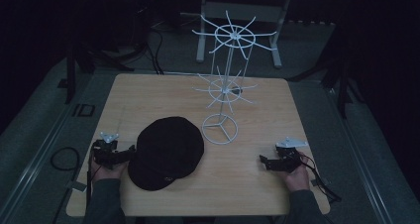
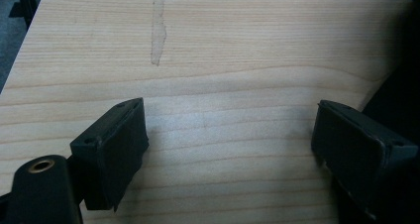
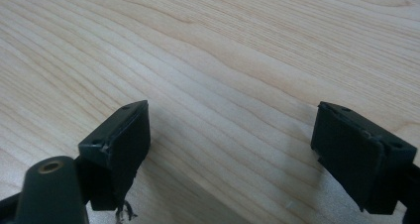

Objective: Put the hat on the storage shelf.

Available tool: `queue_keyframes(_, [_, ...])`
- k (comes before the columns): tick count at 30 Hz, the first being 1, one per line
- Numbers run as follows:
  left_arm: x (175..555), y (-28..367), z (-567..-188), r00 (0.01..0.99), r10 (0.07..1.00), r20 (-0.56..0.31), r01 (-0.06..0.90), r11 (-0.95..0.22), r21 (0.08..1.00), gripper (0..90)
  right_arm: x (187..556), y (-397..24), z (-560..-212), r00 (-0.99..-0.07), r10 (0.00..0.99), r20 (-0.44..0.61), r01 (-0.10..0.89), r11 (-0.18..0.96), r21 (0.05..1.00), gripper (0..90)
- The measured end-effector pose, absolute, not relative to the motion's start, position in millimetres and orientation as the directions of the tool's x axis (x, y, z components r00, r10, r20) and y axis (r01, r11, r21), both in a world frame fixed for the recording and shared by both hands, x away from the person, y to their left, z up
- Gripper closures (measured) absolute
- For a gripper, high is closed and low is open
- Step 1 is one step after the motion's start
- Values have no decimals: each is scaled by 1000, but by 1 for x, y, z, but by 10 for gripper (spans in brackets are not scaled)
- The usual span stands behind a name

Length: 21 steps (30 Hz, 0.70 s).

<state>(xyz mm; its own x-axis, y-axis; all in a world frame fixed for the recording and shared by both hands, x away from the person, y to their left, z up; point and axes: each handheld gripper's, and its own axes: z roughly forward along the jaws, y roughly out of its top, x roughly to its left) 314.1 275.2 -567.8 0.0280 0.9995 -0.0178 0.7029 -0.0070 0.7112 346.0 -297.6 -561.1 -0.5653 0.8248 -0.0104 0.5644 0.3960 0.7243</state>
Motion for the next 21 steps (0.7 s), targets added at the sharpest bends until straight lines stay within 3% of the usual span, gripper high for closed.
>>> queue_keyframes(4, [314,276,-567,37,999,-18,703,-13,711,163,346,-297,-561,-565,825,-9,566,395,723,152])
queue_keyframes(7, [313,275,-564,69,997,-16,709,-38,704,260,346,-297,-561,-564,825,-9,566,395,723,153])
queue_keyframes(12, [313,276,-560,87,996,-18,726,-51,686,340,345,-297,-561,-563,827,-6,568,392,723,152])
queue_keyframes(17, [309,280,-553,129,990,-50,760,-66,647,513,345,-297,-561,-564,826,-8,567,394,723,153])
queue_keyframes(21, [307,278,-544,177,982,-71,760,-90,644,526,345,-297,-561,-563,826,-7,568,393,723,152])
